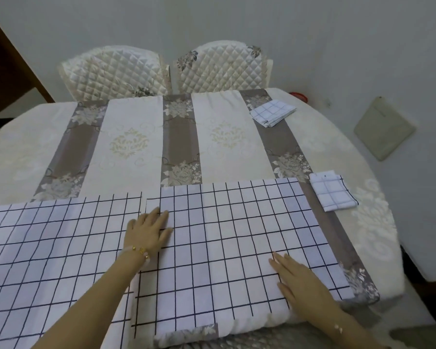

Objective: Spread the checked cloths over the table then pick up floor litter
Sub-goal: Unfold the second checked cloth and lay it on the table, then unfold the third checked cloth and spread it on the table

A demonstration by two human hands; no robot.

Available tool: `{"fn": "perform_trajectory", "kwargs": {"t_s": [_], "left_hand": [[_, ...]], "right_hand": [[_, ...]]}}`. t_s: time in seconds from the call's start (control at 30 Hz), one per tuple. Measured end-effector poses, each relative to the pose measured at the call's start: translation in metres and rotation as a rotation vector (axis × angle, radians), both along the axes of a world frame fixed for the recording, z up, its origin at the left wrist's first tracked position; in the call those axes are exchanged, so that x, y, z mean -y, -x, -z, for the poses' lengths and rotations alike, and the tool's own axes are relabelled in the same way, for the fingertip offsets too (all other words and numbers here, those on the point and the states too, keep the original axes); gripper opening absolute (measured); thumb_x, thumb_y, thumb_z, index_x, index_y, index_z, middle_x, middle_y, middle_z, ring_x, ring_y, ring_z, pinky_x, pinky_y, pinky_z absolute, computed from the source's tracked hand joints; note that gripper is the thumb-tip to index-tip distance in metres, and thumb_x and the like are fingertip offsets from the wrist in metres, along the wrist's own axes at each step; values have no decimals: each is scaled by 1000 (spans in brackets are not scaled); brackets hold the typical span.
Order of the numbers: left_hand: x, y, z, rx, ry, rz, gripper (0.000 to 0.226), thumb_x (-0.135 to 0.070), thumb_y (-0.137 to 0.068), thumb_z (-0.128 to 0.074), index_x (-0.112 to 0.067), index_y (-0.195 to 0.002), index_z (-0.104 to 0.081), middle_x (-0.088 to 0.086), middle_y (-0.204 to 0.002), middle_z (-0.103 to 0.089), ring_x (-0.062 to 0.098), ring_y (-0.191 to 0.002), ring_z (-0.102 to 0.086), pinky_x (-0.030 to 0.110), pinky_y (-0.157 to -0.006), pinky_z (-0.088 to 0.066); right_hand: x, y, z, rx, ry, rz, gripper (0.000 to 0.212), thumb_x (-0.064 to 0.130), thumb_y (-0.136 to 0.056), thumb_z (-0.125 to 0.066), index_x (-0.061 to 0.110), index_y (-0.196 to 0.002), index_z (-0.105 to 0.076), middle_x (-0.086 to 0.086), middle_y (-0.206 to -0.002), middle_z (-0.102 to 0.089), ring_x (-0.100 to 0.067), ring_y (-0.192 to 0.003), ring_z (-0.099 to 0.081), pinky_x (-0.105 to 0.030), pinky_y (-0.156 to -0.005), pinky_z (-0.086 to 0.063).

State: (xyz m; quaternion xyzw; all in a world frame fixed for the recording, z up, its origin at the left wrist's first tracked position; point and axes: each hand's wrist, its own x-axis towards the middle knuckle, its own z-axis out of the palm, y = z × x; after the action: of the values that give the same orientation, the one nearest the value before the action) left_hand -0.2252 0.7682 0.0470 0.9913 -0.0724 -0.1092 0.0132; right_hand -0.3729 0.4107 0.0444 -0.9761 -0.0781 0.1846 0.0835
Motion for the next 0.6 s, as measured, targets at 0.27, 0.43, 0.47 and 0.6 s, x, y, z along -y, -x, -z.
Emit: {"fn": "perform_trajectory", "kwargs": {"t_s": [0.27, 0.43, 0.47, 0.6], "left_hand": [[6, -6, -9, -112, -136, 13, 57, -51, -94, -29, -26, -145, -22, 0, -156, -19, 28, -136, -29, 44, -105, -31], [40, 3, -13, 19, 150, 10, 43, -31, -94, -43, -14, -133, -45, 10, -139, -48, 33, -118, -51, 42, -93, -43], [58, 11, -14, 4, 255, 34, 40, -25, -94, -45, -11, -132, -47, 12, -134, -52, 34, -114, -53, 41, -90, -45], [142, 70, -24, -144, 661, 124, 29, -20, -94, -48, -14, -121, -56, 9, -110, -67, 25, -97, -62, 35, -80, -50]], "right_hand": [[7, 2, -23, 32, -237, 154, 49, 30, -96, -41, 31, -144, -32, 22, -142, -34, -3, -133, -36, -19, -107, -29], [31, 46, -86, 248, -566, 706, 28, 14, -93, -53, 24, -118, -62, 8, -108, -66, -3, -99, -60, -12, -84, -42], [41, 64, -94, 332, -619, 803, 22, 12, -91, -56, 25, -106, -66, 9, -99, -69, 2, -91, -63, -9, -79, -44], [70, 151, -99, 581, -757, 1315, 16, 11, -92, -55, 15, -101, -67, -2, -91, -69, -8, -81, -63, -30, -81, -52]]}}
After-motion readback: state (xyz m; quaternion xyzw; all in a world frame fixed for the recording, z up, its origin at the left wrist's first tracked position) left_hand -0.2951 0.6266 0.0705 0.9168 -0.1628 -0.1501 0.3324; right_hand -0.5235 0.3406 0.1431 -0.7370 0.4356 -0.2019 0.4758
